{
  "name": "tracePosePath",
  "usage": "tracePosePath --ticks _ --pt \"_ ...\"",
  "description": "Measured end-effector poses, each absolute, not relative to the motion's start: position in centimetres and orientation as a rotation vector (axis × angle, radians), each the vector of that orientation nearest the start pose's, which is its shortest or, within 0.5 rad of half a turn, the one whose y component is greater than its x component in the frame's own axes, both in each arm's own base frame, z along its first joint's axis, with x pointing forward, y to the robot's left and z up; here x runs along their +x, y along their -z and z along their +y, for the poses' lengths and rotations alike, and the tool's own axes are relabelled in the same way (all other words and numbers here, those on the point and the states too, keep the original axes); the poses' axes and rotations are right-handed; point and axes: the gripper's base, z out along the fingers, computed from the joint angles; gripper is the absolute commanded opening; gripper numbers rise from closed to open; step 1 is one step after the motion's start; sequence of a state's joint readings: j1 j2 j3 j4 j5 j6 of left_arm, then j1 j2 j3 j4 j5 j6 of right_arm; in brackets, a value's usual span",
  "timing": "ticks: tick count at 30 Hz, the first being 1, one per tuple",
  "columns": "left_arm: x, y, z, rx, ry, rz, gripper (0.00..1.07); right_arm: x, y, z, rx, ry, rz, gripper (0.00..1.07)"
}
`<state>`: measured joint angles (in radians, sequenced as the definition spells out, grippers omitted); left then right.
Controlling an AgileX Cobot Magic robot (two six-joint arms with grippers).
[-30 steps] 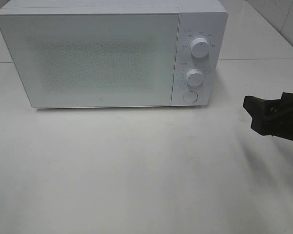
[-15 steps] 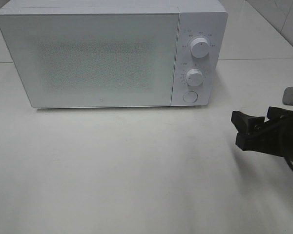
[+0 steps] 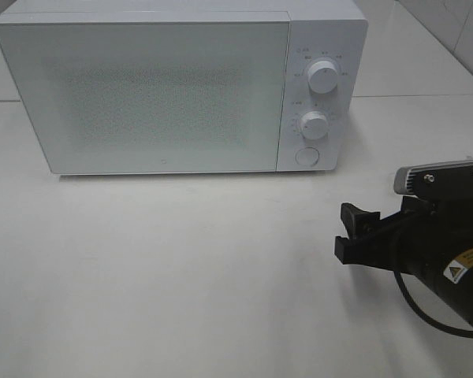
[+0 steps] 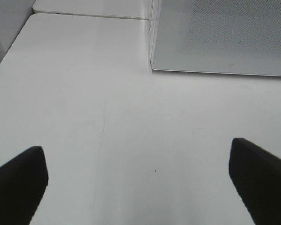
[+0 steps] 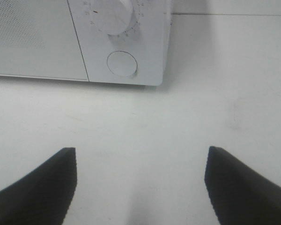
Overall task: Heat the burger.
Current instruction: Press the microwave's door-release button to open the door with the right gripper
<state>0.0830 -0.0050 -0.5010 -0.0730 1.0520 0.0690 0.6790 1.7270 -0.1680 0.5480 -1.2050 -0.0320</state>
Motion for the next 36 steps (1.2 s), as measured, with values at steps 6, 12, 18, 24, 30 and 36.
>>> tracePosePath --ticks 6,12,18,24,30,36 --pt "-0.5 -27.8 -0.6 -0.011 -0.009 2.027 0.98 19.6 -13.1 10.5 -0.09 -0.11 1.8 0.75" --pt "-0.5 -27.8 -0.6 -0.011 -0.009 2.027 0.98 19.9 -13.3 10.7 -0.013 -0.151 1.79 0.73" --pt "-0.5 -27.8 -0.6 -0.011 -0.009 2.027 0.98 19.9 -13.3 10.7 0.398 -0.476 1.769 0.59" --pt "-0.5 -27.8 -0.6 -0.011 -0.009 2.027 0.98 19.9 -13.3 10.7 0.851 -0.828 1.663 0.41" --pt "-0.5 -27.8 -0.6 -0.011 -0.009 2.027 0.98 19.9 -13.3 10.7 1.14 -1.048 1.545 0.21" --pt "-0.5 -27.8 -0.6 -0.011 -0.009 2.027 0.98 19.9 -13.3 10.7 1.241 -1.124 1.494 0.0"
